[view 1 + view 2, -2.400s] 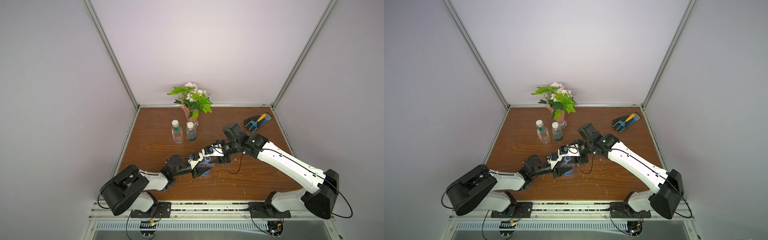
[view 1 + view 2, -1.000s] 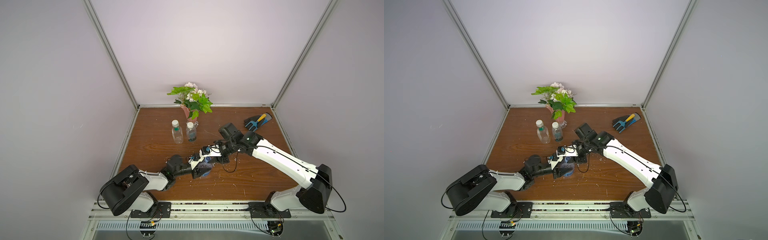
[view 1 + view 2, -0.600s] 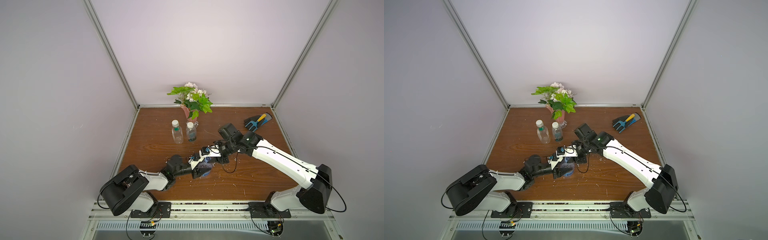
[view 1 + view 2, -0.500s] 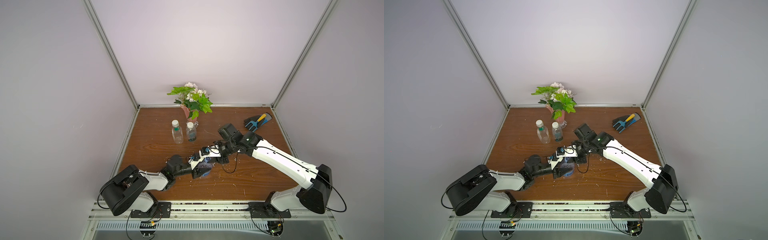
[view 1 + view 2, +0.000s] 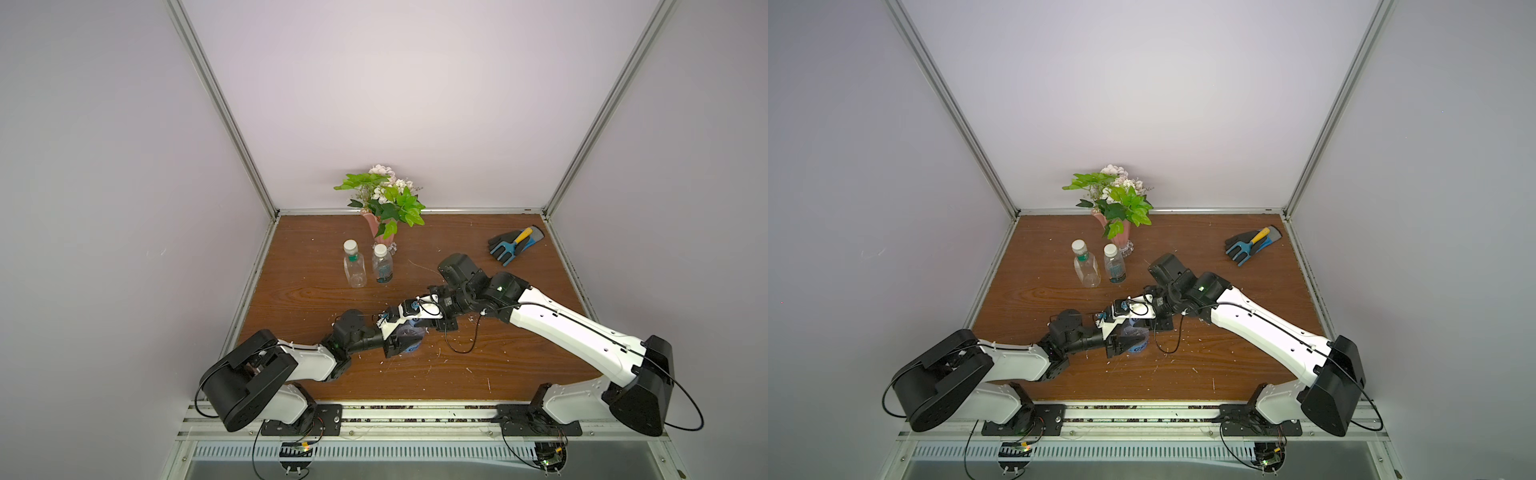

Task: Screw on the bottle caps
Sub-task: Screw the bottle cap onto the plastic bottle.

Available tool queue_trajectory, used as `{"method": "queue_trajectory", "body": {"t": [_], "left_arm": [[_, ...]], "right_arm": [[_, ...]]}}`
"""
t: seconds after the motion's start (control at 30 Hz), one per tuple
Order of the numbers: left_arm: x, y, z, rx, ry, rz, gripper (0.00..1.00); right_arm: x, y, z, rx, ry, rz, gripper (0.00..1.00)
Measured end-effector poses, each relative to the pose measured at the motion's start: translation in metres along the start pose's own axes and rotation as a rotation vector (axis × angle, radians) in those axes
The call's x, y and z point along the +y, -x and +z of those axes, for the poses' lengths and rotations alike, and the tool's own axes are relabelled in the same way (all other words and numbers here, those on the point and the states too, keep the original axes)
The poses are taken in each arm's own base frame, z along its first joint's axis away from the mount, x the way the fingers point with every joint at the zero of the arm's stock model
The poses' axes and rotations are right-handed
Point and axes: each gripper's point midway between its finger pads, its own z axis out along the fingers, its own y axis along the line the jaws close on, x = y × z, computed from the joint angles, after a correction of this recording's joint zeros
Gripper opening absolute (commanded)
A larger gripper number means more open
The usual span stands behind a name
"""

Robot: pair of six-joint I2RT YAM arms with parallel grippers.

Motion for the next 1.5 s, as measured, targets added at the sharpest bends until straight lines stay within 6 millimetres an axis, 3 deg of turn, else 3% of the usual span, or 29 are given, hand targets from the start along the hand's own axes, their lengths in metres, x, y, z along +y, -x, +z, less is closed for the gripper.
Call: {"method": "queue_trajectory", "body": {"t": [0.33,1.17,1.5], "left_arm": [[0.003,0.0,0.0,0.004,0.015,-0.006,0.52],[0.008,-0.001,0.0,0.005,0.048,-0.03,0.52],[0.012,-0.001,0.0,0.007,0.072,-0.051,0.52]], "right_arm": [[-0.001,0.0,0.0,0.021,-0.061,0.113,0.2],[0.0,0.002,0.005,0.095,-0.32,0.628,0.0],[-0.006,0.003,0.01,0.156,-0.436,0.892,0.0]]}}
